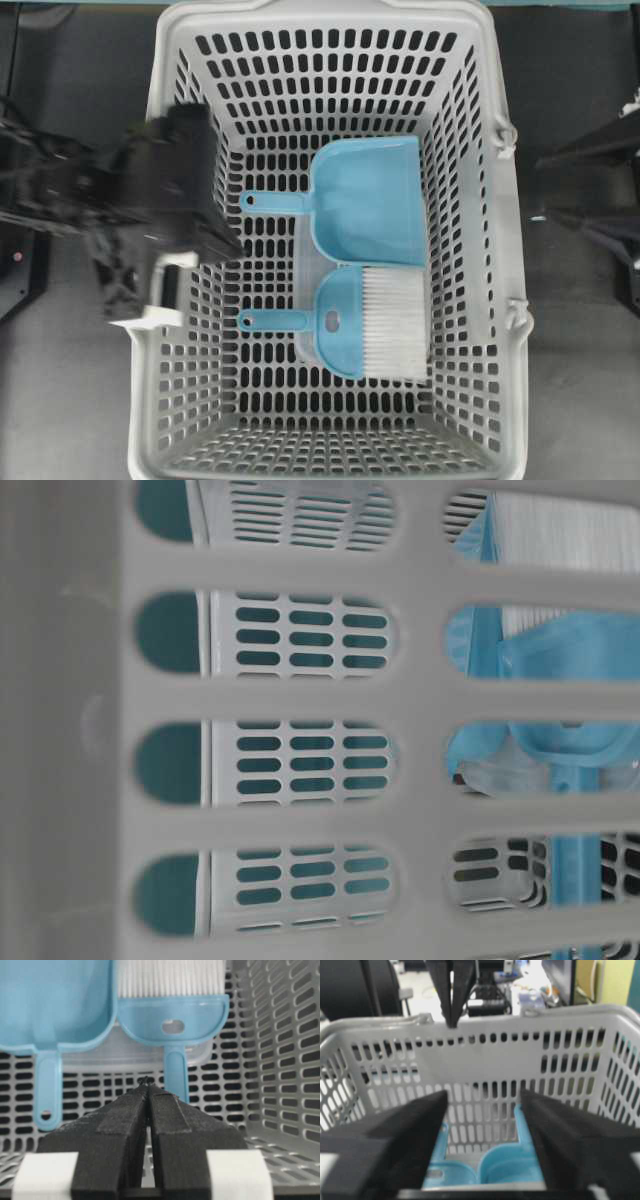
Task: Pick up the hand brush from the shopping basket with the left arm.
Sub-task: 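Move the left gripper over the basket toward the blue brush handle, then lower the open left gripper around the blue hand brush handle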
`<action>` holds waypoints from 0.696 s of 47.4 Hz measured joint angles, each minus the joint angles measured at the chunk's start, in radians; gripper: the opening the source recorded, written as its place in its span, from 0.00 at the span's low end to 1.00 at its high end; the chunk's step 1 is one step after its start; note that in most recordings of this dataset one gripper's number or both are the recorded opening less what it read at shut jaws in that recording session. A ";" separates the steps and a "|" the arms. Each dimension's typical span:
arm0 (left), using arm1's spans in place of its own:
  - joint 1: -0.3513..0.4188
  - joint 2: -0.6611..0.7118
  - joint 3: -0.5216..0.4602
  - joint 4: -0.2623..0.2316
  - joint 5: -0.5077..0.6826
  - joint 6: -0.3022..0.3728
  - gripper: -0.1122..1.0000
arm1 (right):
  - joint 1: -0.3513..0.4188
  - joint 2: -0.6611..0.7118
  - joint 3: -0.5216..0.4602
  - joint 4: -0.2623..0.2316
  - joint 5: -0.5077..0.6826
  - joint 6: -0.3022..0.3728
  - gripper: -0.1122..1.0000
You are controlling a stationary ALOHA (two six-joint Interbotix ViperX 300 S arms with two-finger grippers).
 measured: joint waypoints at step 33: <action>-0.046 0.288 -0.098 0.000 0.127 -0.044 0.91 | 0.002 -0.002 0.002 0.000 0.008 -0.009 0.80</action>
